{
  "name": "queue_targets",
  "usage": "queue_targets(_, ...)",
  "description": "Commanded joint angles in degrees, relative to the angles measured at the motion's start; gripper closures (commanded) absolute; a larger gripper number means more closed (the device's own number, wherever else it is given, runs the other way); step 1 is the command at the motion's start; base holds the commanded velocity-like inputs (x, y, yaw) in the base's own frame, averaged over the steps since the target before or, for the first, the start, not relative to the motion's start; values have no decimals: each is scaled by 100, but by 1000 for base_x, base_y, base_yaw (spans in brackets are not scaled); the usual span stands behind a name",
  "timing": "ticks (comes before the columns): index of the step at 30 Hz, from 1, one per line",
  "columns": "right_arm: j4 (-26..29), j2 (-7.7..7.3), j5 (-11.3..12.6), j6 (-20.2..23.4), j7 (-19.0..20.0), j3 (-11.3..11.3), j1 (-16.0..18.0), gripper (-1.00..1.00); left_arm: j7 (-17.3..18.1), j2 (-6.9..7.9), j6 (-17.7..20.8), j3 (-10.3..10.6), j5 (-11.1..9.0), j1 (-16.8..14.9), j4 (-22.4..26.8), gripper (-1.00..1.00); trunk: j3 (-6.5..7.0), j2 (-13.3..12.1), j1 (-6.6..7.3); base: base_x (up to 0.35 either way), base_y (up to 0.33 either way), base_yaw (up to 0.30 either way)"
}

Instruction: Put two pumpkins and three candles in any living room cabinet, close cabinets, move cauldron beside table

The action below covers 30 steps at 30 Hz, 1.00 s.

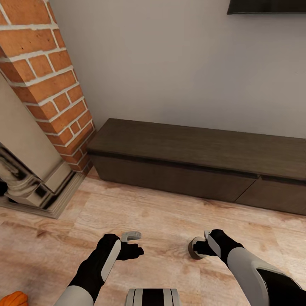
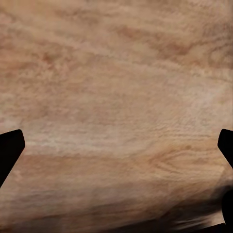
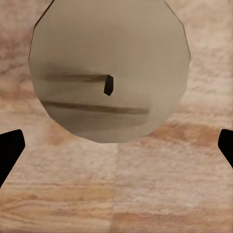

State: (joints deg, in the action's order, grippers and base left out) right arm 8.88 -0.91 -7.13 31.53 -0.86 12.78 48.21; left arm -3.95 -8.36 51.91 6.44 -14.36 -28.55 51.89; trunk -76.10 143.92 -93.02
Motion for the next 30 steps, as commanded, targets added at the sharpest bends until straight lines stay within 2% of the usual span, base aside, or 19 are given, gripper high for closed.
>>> queue_targets(1, 9, 3, -56, 29, 3, 49, 2, -100, -40, 1, 21, 7, -50, -2, 5, -100, -26, 3, -2, 0, 0, -1)
queue_targets(18, 9, 3, -52, 29, 6, 49, 0, -100, -29, -8, 30, 7, -50, -2, 8, -100, -403, 26, -45, 0, 0, 0)
queue_targets(30, 9, 3, -53, 29, 7, 49, 3, -100, -44, -8, 21, 7, -50, -2, 6, -100, -403, 26, -45, 37, 0, 0)
